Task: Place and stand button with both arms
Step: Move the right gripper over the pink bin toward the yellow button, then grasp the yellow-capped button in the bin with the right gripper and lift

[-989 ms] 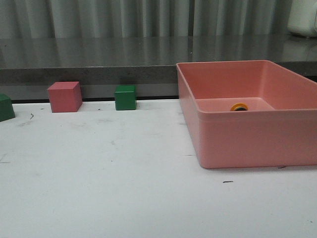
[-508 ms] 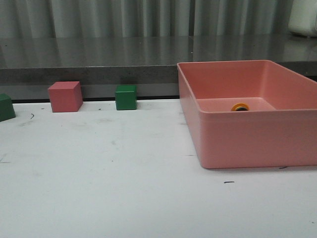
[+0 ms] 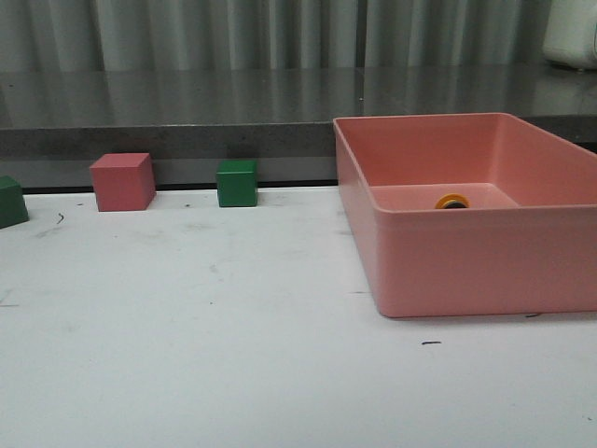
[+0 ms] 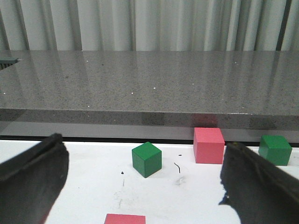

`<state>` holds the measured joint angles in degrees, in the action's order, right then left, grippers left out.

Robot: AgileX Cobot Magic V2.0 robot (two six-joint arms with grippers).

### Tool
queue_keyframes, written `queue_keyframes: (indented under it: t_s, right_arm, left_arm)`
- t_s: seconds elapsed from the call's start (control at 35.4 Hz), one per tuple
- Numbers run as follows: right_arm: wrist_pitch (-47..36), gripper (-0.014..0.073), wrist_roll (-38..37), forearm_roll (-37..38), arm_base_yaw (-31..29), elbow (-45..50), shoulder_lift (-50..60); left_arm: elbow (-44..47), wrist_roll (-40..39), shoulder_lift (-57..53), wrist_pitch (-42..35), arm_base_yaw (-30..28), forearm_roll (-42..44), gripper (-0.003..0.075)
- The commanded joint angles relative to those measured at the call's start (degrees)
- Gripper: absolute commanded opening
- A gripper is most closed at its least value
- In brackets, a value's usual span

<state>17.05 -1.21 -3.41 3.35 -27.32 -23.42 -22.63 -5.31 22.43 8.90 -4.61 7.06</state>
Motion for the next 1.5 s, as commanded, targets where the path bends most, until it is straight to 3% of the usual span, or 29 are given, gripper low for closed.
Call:
queue_keyframes:
  t_s: [0.0,0.31,0.48,0.68,0.88,1.21,1.47]
  right_arm:
    - [-7.6,0.0643,0.5,-0.3,-0.3,-2.9,-4.4]
    - [-9.9,0.0643,0.5,-0.5,0.6,-15.5,-30.6]
    - [-7.1,0.0643,0.5,-0.6,5.8,-25.6,-45.1]
    - [4.4,0.0643,0.2,-1.6,8.3,-39.1,-59.6]
    - [18.2,0.0643,-10.5,0.8,7.3,-52.6,-73.5]
    - [27.4,0.0642,-14.5,4.3,7.2,-65.3,-89.1]
    - [27.9,0.0642,-14.5,4.3,7.2,-66.4,-94.1]
  left_arm:
    - [-2.4,-0.6,0.7,-4.3,0.0,-0.6,0.0587]
    - [-2.4,-0.6,0.7,-4.3,0.0,-0.6,0.0563]
    - [-2.4,-0.6,0.7,-4.3,0.0,-0.6,0.0563]
    - [-2.4,-0.6,0.7,-4.3,0.0,-0.6,0.0563]
    - [-2.4,-0.6,0.7,-4.3,0.0,-0.6,0.0563]
    - [-2.4,-0.6,0.7,-4.1,0.0,-0.6,0.0563]
    - [-2.4,-0.6,0.7,-4.1,0.0,-0.6,0.0545]
